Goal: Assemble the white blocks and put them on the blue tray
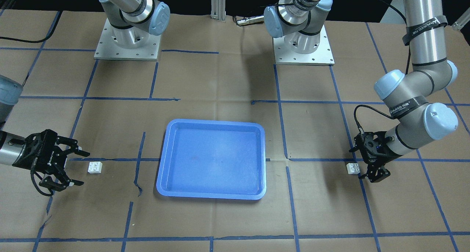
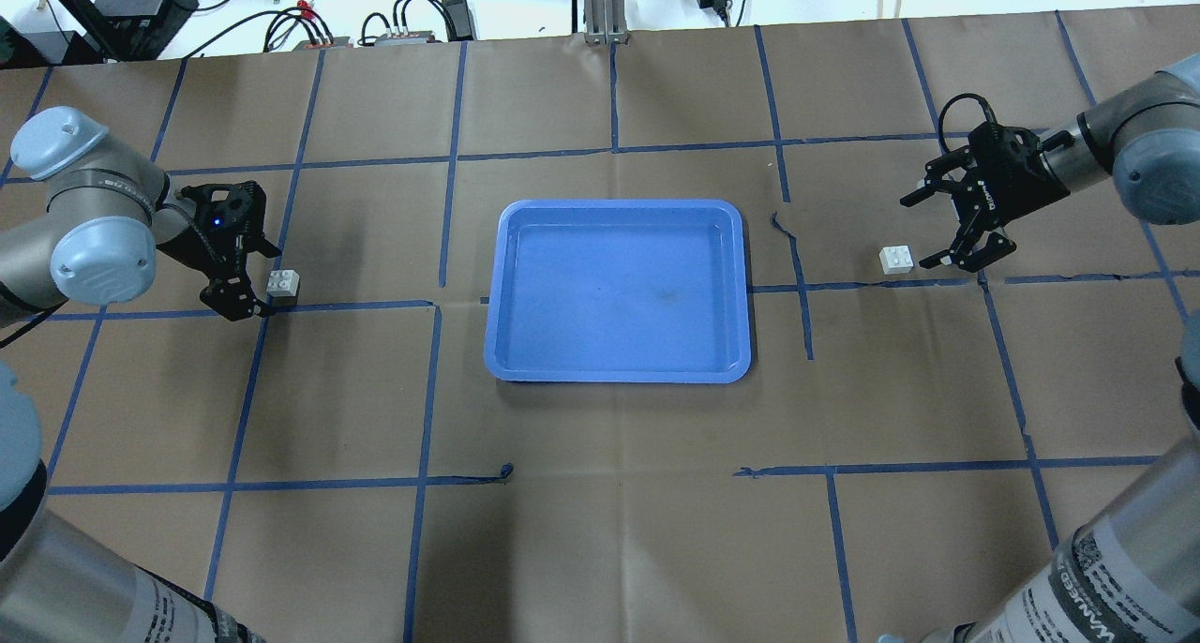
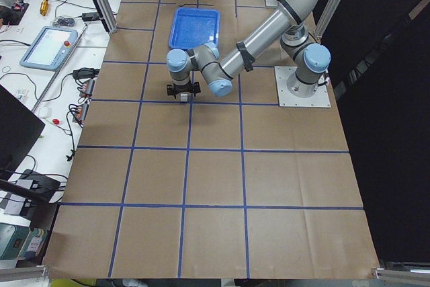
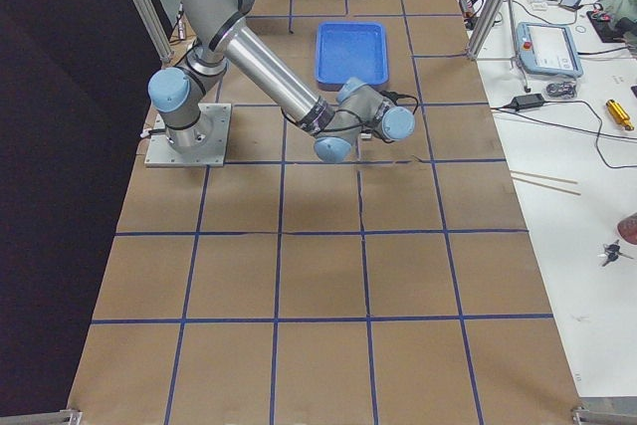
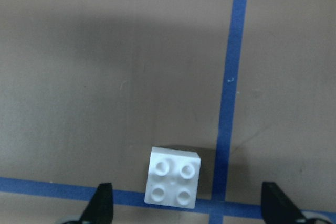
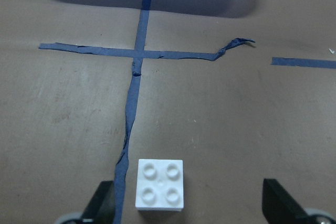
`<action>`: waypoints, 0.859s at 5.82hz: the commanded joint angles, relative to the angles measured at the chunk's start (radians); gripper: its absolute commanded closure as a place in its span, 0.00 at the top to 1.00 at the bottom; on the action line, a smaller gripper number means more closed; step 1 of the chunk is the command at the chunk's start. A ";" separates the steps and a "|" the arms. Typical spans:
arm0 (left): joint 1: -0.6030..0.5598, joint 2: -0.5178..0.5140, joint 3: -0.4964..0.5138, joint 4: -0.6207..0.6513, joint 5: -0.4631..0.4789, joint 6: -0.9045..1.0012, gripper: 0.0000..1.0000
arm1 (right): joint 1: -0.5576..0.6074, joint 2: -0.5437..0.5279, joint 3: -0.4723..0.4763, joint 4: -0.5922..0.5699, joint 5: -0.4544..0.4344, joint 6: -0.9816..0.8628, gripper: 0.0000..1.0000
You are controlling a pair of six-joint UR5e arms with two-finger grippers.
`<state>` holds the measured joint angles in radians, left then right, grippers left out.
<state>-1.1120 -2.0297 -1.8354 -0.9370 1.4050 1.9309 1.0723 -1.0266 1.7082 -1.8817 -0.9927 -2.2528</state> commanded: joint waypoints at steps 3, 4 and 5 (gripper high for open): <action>0.001 -0.017 0.002 0.009 -0.006 0.031 0.56 | 0.000 0.025 0.041 -0.008 -0.007 -0.007 1.00; 0.001 -0.017 0.008 0.007 -0.006 0.031 0.27 | 0.000 0.022 0.041 -0.008 -0.009 -0.007 1.00; 0.001 -0.017 0.014 0.007 -0.008 0.031 0.14 | -0.005 0.020 0.041 -0.007 -0.010 -0.005 1.00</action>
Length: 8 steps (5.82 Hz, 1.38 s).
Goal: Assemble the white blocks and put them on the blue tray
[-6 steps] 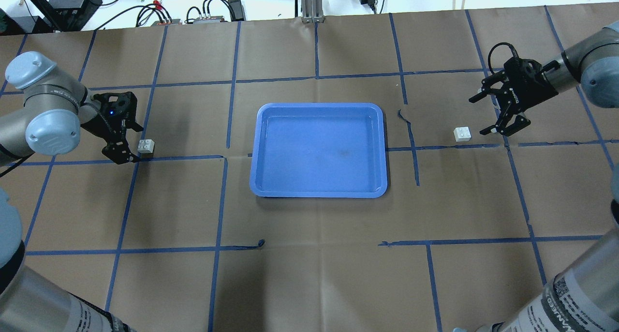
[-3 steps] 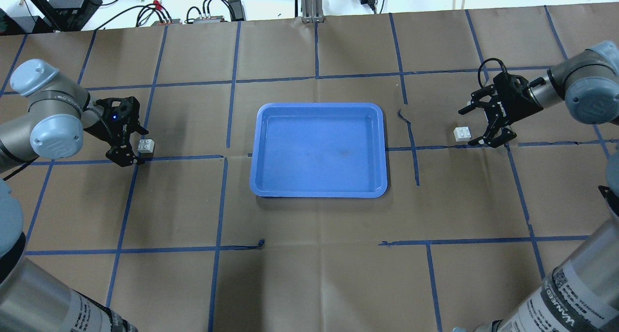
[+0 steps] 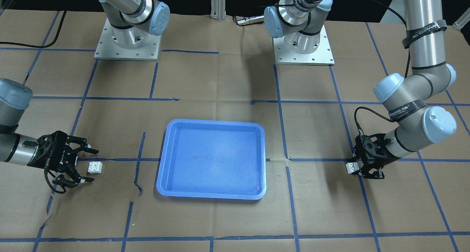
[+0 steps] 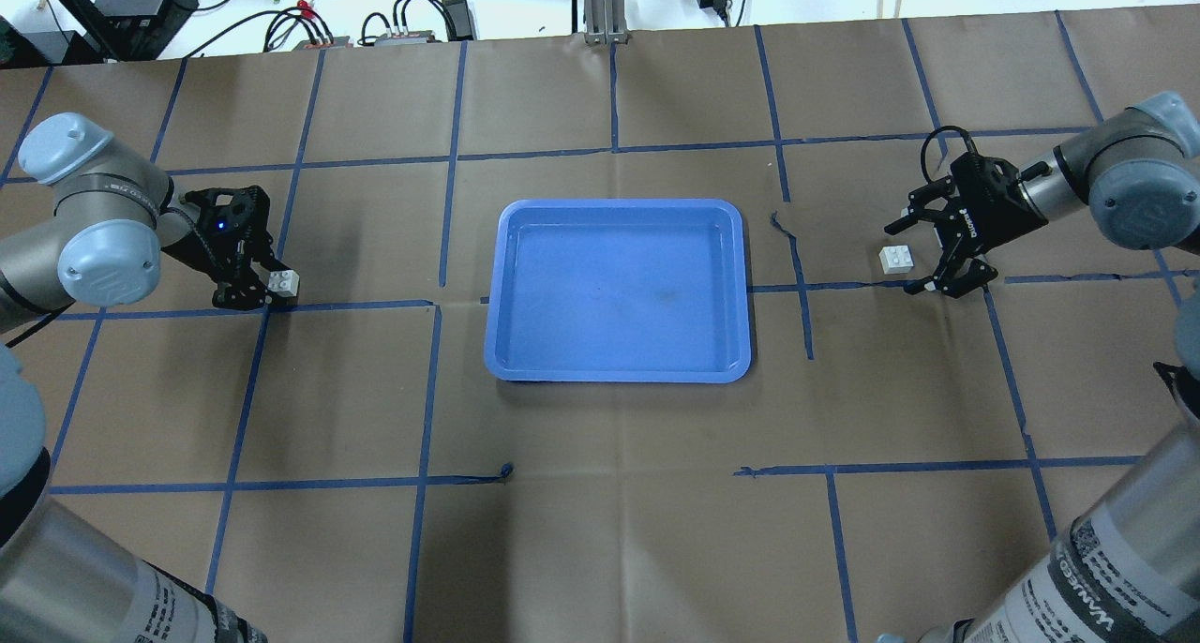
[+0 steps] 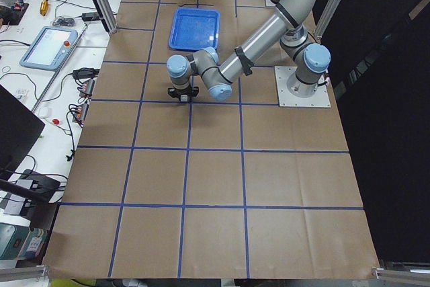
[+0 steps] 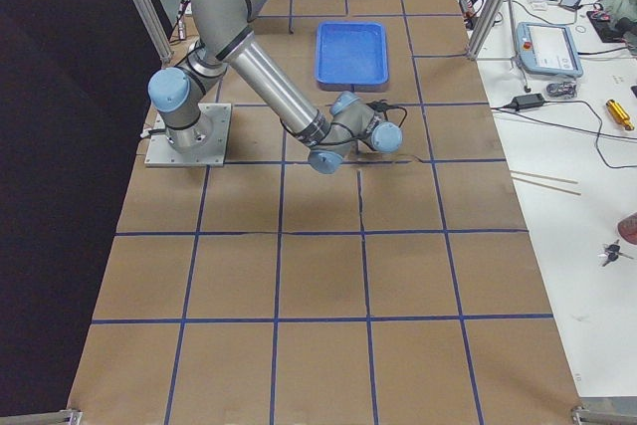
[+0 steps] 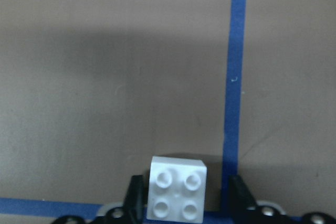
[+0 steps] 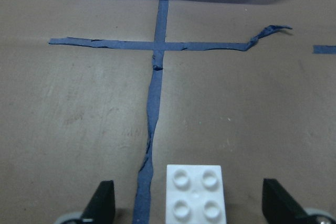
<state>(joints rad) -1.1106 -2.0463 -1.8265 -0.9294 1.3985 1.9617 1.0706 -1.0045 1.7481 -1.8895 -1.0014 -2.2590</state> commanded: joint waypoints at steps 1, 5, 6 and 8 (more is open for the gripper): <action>0.000 0.009 0.015 -0.011 -0.001 -0.001 0.13 | -0.004 -0.003 0.001 0.001 -0.002 0.006 1.00; -0.156 0.035 0.149 -0.127 -0.001 -0.115 0.08 | -0.004 -0.003 -0.001 0.003 0.004 0.001 0.93; -0.220 0.032 0.176 -0.140 -0.001 -0.201 0.08 | -0.004 -0.002 -0.001 0.003 0.001 -0.001 0.87; -0.380 0.028 0.180 -0.131 -0.006 -0.361 0.08 | -0.004 -0.003 -0.001 0.003 0.000 -0.001 0.62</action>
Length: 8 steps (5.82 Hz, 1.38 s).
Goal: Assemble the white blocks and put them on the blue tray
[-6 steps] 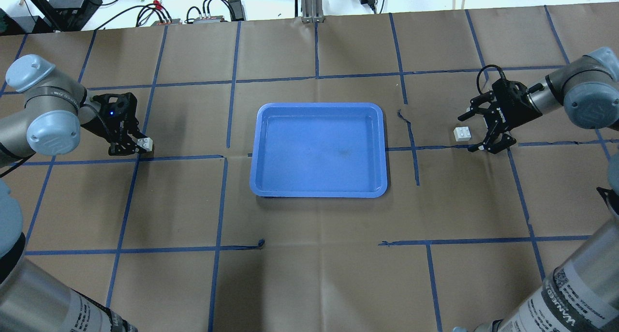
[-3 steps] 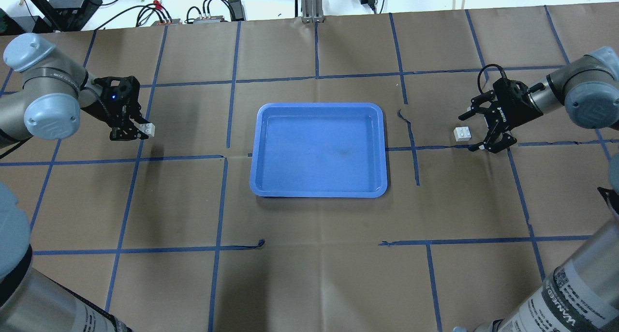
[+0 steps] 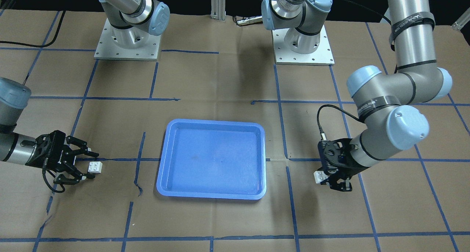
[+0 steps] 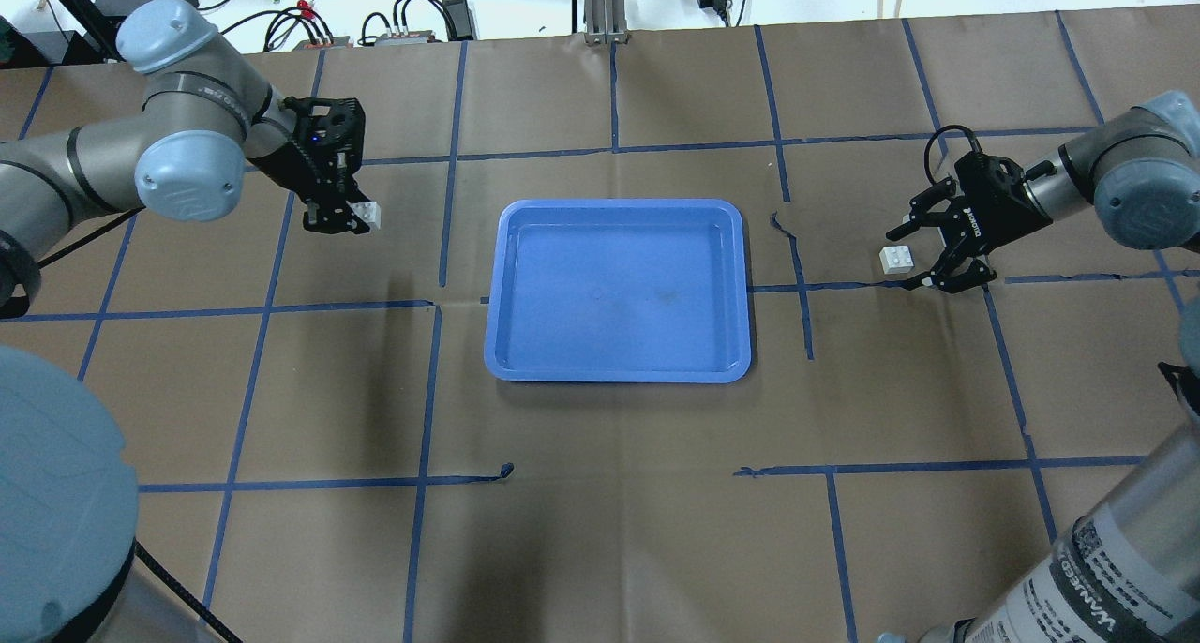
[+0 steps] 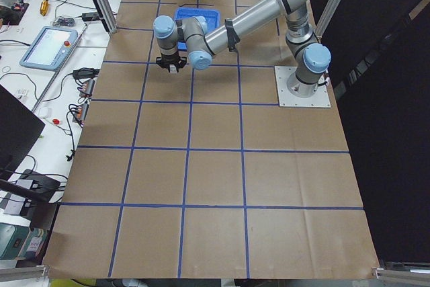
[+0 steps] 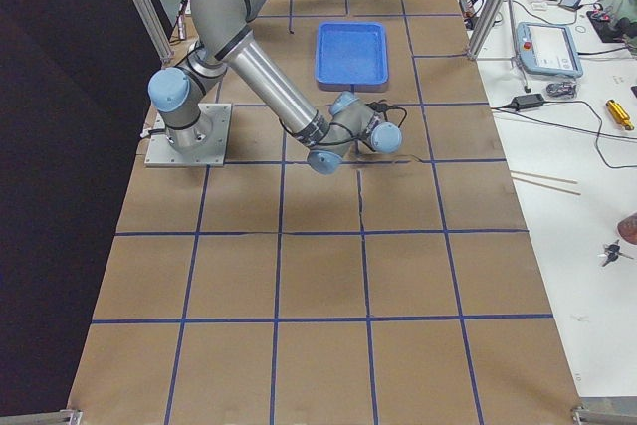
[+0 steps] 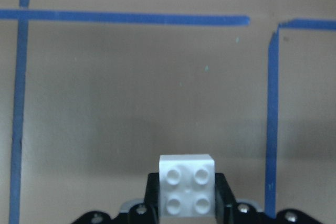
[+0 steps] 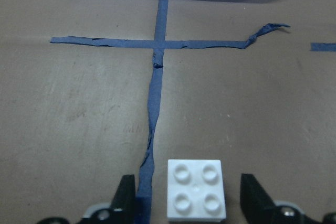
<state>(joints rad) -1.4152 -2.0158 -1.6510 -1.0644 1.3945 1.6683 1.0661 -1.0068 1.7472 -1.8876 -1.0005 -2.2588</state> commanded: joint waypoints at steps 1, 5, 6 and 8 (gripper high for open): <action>-0.149 -0.009 0.005 0.006 -0.002 -0.111 0.08 | 0.000 -0.001 -0.001 -0.002 -0.003 -0.001 0.46; -0.378 -0.061 0.004 0.116 -0.028 -0.445 0.07 | 0.000 -0.013 -0.018 0.002 0.000 0.008 0.25; -0.398 -0.067 -0.018 0.127 -0.026 -0.458 0.07 | 0.000 -0.044 -0.032 0.021 0.002 0.037 0.25; -0.415 -0.083 -0.055 0.178 -0.029 -0.488 0.07 | 0.012 -0.122 -0.032 0.053 0.011 0.076 0.22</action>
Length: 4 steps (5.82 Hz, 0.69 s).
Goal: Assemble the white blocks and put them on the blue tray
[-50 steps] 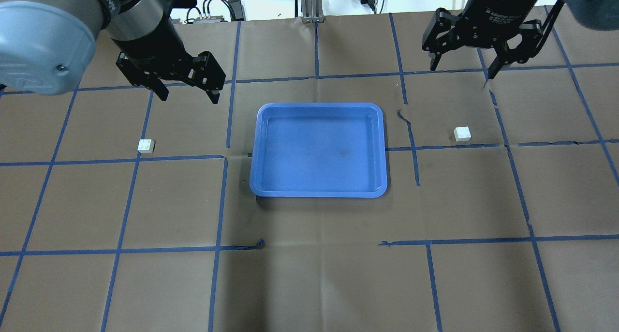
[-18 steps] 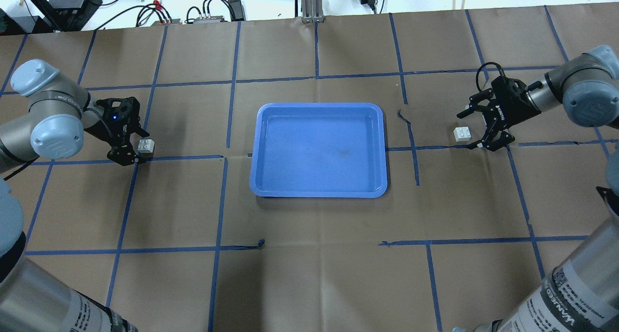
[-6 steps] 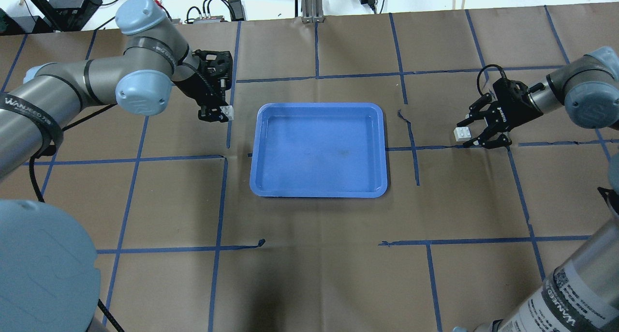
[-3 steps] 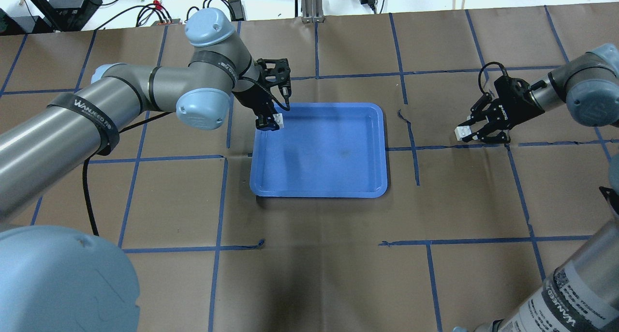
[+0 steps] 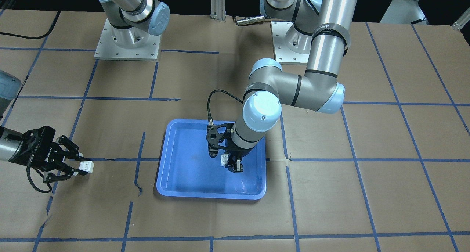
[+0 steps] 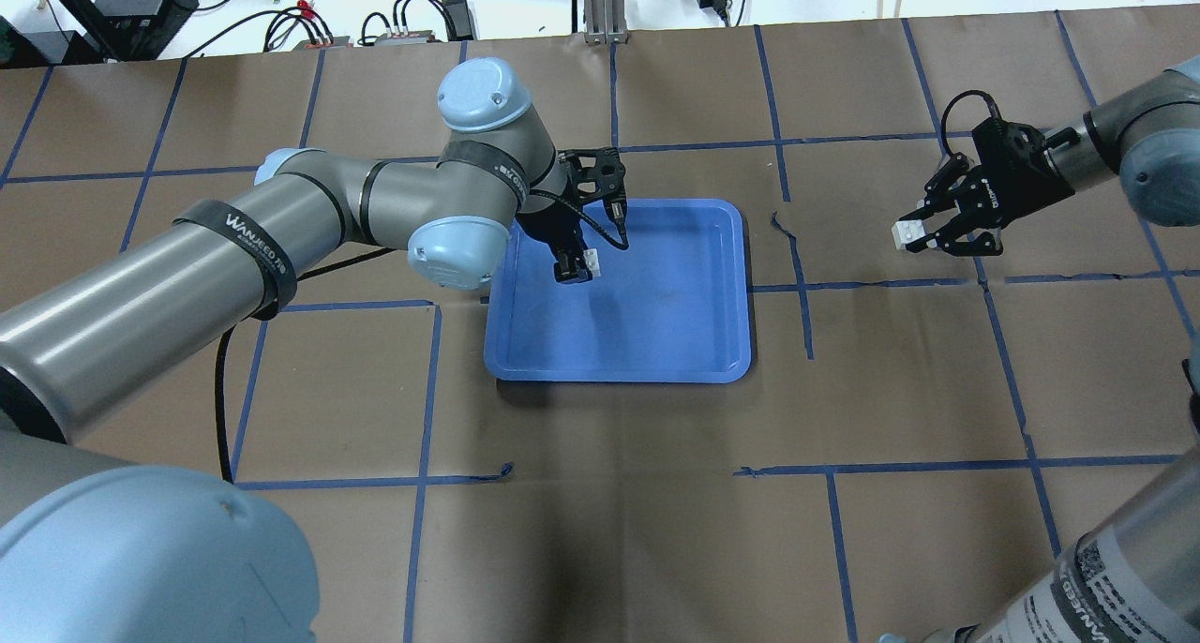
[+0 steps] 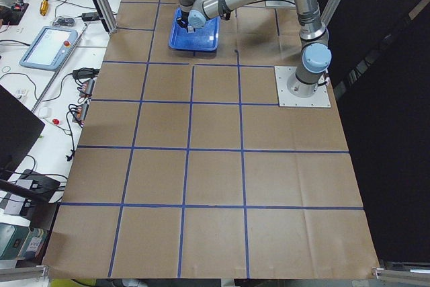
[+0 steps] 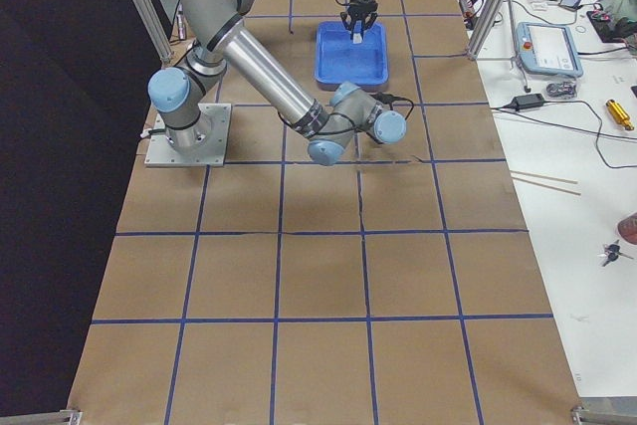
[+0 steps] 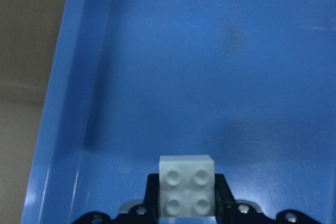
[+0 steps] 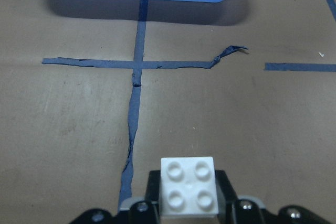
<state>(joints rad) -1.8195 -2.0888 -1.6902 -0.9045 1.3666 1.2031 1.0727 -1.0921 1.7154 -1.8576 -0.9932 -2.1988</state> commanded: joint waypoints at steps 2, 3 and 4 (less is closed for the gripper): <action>-0.038 -0.020 -0.032 0.038 0.008 -0.043 0.08 | 0.025 -0.081 0.000 0.057 0.083 0.030 0.22; -0.038 -0.020 -0.048 0.047 0.009 -0.040 0.08 | 0.032 -0.084 0.001 0.057 0.088 0.030 0.22; -0.038 -0.019 -0.049 0.049 0.009 -0.040 0.32 | 0.032 -0.086 0.003 0.057 0.088 0.030 0.22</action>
<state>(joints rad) -1.8569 -2.1082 -1.7339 -0.8597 1.3754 1.1624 1.1019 -1.1748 1.7169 -1.8023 -0.9093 -2.1699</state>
